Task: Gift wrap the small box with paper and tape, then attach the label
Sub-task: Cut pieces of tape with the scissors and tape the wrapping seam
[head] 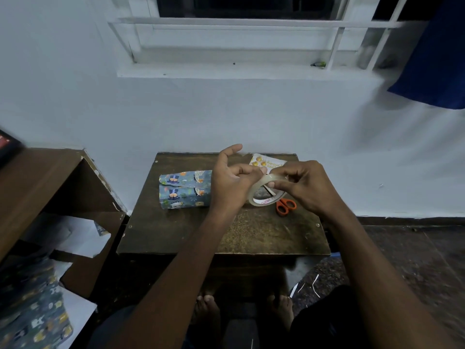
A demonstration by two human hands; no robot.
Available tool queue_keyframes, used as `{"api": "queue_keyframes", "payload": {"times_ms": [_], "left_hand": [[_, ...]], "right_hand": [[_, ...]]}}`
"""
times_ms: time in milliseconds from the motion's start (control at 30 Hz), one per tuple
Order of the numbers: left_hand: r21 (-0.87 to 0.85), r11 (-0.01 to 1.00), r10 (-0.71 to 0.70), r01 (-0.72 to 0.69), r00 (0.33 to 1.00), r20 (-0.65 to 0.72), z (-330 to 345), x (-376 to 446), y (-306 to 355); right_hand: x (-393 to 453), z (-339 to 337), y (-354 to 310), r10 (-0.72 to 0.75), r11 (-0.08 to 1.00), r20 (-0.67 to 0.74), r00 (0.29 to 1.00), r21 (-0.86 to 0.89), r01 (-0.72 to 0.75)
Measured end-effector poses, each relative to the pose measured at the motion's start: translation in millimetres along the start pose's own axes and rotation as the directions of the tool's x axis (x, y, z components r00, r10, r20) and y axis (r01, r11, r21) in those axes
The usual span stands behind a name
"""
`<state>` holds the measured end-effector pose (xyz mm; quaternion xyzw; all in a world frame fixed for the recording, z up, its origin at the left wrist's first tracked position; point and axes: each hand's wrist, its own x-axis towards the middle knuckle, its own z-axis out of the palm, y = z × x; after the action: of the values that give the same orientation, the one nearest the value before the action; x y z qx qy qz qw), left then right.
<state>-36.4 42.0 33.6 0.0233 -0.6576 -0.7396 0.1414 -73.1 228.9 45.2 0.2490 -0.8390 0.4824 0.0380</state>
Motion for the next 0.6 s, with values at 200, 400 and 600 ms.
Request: {"api": "queue_keyframes", "payload": {"times_ms": [200, 400, 600], "left_hand": [[0.205, 0.978, 0.040, -0.043, 0.999, 0.022, -3, -1, -2], [0.361, 0.929, 0.047, -0.075, 0.995, 0.088, -16, 5, -4], [0.367, 0.926, 0.048, -0.083, 0.993, 0.105, -27, 13, -8]], "right_hand": [[1, 0, -3, -0.020, 1.000, 0.014, 1.000, 0.022, 0.019], [2, 1, -3, -0.022, 0.968, -0.086, 0.996, -0.252, 0.000], [7, 22, 4, 0.237, 0.794, -0.001, 0.972, -0.576, -0.194]]}}
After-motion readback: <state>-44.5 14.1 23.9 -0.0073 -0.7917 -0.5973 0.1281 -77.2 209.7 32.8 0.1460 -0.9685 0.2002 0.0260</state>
